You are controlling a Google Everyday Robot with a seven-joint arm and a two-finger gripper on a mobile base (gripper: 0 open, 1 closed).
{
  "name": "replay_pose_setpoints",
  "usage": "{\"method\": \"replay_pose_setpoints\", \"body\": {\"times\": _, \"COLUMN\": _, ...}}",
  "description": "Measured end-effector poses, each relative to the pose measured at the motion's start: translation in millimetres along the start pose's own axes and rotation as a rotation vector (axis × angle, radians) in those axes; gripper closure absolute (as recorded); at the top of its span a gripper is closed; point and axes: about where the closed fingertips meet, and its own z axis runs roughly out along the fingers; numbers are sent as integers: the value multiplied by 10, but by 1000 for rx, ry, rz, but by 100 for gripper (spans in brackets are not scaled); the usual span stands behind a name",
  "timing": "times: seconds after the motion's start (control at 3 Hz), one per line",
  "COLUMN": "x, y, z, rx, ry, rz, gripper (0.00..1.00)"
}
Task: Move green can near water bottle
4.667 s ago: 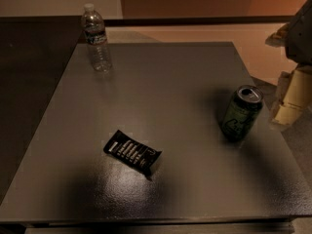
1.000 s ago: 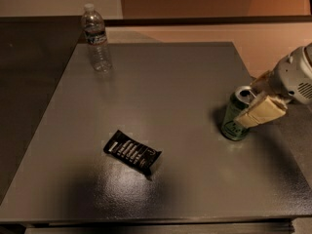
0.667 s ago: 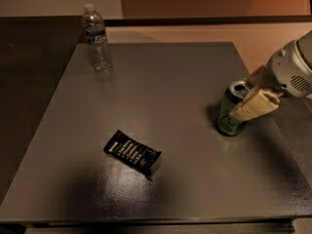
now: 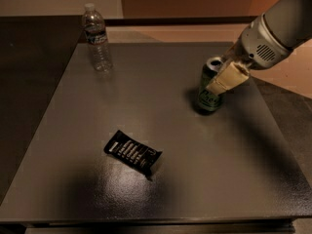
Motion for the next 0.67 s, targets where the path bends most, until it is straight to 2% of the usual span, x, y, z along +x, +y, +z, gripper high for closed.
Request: {"method": "replay_pose_setpoints", "body": {"times": 0.67, "x": -689, "y": -327, "z": 389, "rx": -16, "ry": -47, "rz": -21, "gripper": 100}}
